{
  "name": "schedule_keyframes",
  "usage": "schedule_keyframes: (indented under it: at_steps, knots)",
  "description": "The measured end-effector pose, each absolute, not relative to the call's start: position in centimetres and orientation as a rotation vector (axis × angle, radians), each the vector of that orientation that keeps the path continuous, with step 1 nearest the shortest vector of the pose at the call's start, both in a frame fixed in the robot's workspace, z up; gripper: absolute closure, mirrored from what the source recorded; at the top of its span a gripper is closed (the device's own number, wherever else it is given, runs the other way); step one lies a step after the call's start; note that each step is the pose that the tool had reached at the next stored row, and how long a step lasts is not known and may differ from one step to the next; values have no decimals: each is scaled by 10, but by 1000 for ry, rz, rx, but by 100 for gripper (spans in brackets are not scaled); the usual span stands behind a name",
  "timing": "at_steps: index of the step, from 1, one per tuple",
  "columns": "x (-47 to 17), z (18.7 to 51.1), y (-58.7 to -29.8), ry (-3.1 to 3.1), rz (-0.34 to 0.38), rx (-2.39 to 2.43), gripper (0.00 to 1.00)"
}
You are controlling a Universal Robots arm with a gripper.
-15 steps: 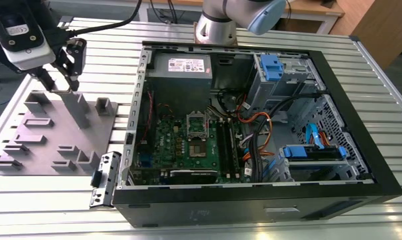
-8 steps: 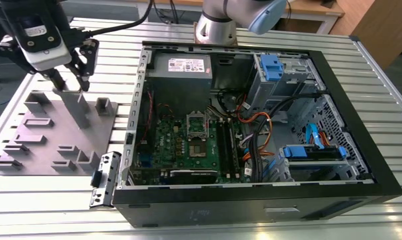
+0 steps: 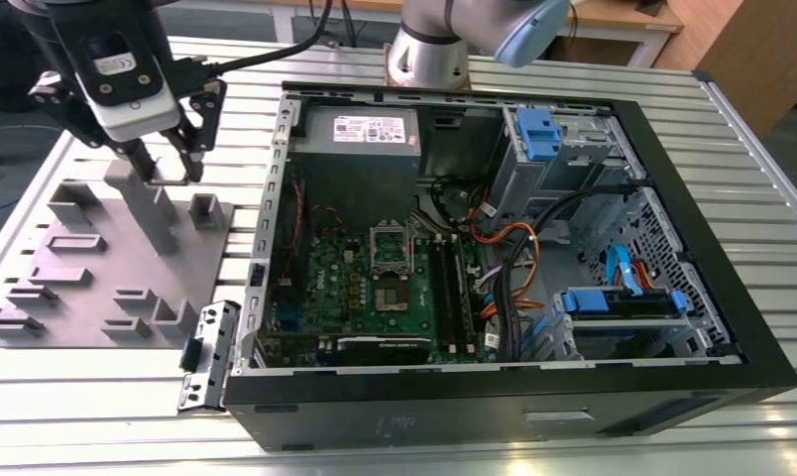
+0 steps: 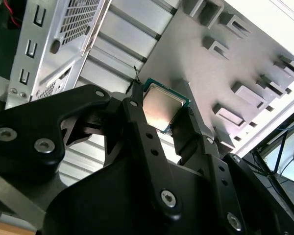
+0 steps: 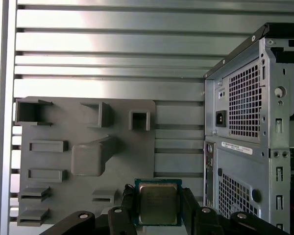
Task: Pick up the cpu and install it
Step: 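Pick up the cpu and move it towards the insertion slot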
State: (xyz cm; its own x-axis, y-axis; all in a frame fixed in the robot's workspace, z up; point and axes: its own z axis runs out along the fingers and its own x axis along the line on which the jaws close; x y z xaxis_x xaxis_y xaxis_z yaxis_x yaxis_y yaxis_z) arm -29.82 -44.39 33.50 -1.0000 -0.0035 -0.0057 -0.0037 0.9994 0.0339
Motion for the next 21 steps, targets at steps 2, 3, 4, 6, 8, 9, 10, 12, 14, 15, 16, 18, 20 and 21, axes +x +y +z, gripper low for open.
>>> schedule_keyframes:
  at_steps: [2,3,4,6,8,9,10,12,14,15,16,18,20,21]
  knots:
    - [-296,335,-444,3135,53,-6,53]
    - [-295,335,-444,3135,53,-6,53]
    - [-295,335,-444,3135,53,-5,53]
    - [-295,337,-444,3136,53,-5,53]
    - [-295,340,-444,3136,53,-5,53]
    - [-295,342,-444,3136,53,-5,53]
    - [-295,344,-444,3136,53,-6,53]
    - [-294,344,-444,3136,53,-6,53]
    - [-291,344,-444,3136,53,-4,53]
    - [-289,344,-444,3136,53,-3,53]
    - [-287,344,-444,3136,53,-2,53]
    - [-282,344,-444,3137,53,0,53]
    - [-277,344,-444,3137,53,1,53]
    - [-275,344,-444,3137,53,2,53]
